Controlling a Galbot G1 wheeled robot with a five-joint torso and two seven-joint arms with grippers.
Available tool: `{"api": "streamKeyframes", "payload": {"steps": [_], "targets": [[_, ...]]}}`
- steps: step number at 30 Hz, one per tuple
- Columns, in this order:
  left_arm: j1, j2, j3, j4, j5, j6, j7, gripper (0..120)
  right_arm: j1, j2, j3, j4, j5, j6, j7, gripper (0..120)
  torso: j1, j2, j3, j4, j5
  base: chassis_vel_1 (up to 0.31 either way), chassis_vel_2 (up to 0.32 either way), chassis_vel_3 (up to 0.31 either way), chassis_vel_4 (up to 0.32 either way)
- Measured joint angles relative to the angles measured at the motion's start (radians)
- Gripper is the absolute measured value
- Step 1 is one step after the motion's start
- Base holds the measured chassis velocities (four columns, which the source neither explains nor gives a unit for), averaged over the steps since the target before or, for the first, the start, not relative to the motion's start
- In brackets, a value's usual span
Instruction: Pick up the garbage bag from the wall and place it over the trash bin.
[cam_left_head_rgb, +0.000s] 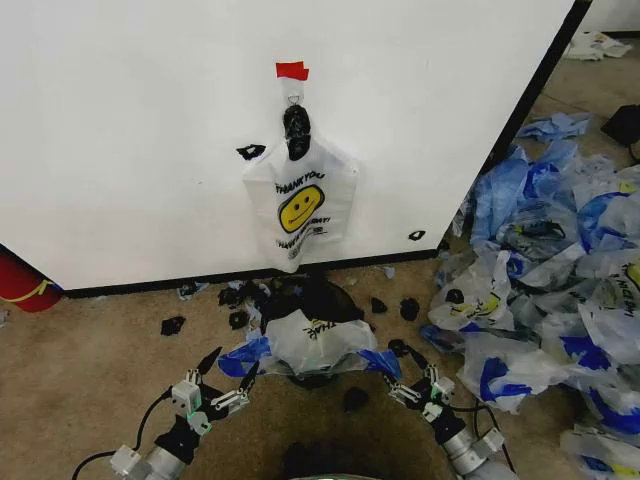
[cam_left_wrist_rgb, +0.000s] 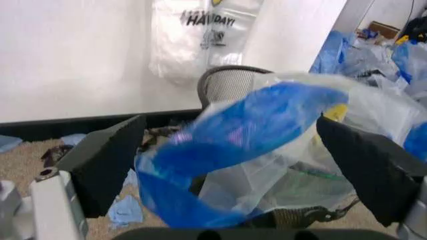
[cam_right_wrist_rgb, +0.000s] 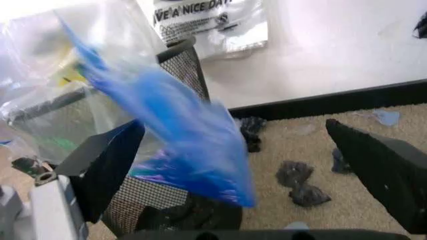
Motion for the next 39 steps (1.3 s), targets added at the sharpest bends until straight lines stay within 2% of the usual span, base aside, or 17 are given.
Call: {"api": "streamKeyframes", "payload": {"steps": [11,18,24,25,26,27,30,32,33,36,38,39], "targets": [[0.005,-0.008,-0.023,-0.056,-0.008,0.001,-0.003,100,-0.014,0.006,0.003,0.034,-0.017,0.000,0.000,99,0.000,0.000,0.000,0.0001,-0.0001,0.000,0.000,0.000,0.000],[-0.016,0.034,-0.044,-0.118,-0.047,0.042,-0.028,100,-0.024,0.009,0.003,0.059,-0.021,-0.001,-0.001,99,0.000,0.000,0.000,0.0001,0.0000,0.000,0.000,0.000,0.000],[-0.135,0.186,-0.033,-0.169,-0.207,0.169,-0.075,99,-0.026,0.010,-0.005,0.112,-0.032,-0.024,0.020,99,0.000,0.000,0.000,-0.0006,-0.0007,0.000,0.000,0.000,0.000],[-0.135,0.186,-0.033,-0.169,-0.207,0.169,-0.075,99,-0.026,0.010,-0.005,0.112,-0.032,-0.024,0.020,99,0.000,0.000,0.000,-0.0006,-0.0007,0.000,0.000,0.000,0.000],[-0.157,0.216,-0.035,-0.173,-0.244,0.187,-0.084,98,-0.019,0.010,-0.016,0.119,-0.035,-0.030,0.027,98,0.000,0.000,0.000,-0.0009,-0.0007,0.000,0.000,0.000,0.000],[-0.187,0.264,-0.039,-0.174,-0.308,0.214,-0.099,98,0.006,0.009,-0.048,0.131,-0.040,-0.043,0.040,98,0.000,0.000,0.000,-0.0004,0.0005,0.000,0.000,0.000,0.000],[-0.233,0.361,-0.049,-0.163,-0.437,0.249,-0.132,98,0.071,0.003,-0.123,0.149,-0.042,-0.068,0.071,98,0.000,0.000,0.000,0.0003,-0.0006,0.000,0.000,0.000,0.000],[-0.249,0.388,-0.047,-0.158,-0.471,0.258,-0.137,98,0.086,0.003,-0.137,0.154,-0.043,-0.074,0.079,98,0.000,0.000,0.000,0.0010,0.0002,0.000,0.000,0.000,0.000],[-0.289,0.432,-0.025,-0.147,-0.530,0.278,-0.144,98,0.095,0.005,-0.147,0.162,-0.050,-0.080,0.091,98,0.000,0.000,0.000,0.0015,0.0003,0.000,0.000,0.000,0.000],[-0.421,0.528,0.081,-0.113,-0.655,0.315,-0.161,96,0.091,0.014,-0.149,0.175,-0.068,-0.089,0.112,97,0.000,0.000,0.000,-0.0007,-0.0005,0.000,0.000,0.000,0.000],[-0.533,0.581,0.177,-0.081,-0.718,0.336,-0.162,95,0.081,0.019,-0.140,0.179,-0.077,-0.092,0.118,95,0.000,0.000,0.000,-0.0004,0.0003,0.000,0.000,0.000,0.000],[-0.533,0.581,0.177,-0.081,-0.718,0.336,-0.162,95,0.081,0.019,-0.140,0.179,-0.077,-0.092,0.118,95,0.000,0.000,0.000,-0.0004,0.0003,0.000,0.000,0.000,0.000]]}}
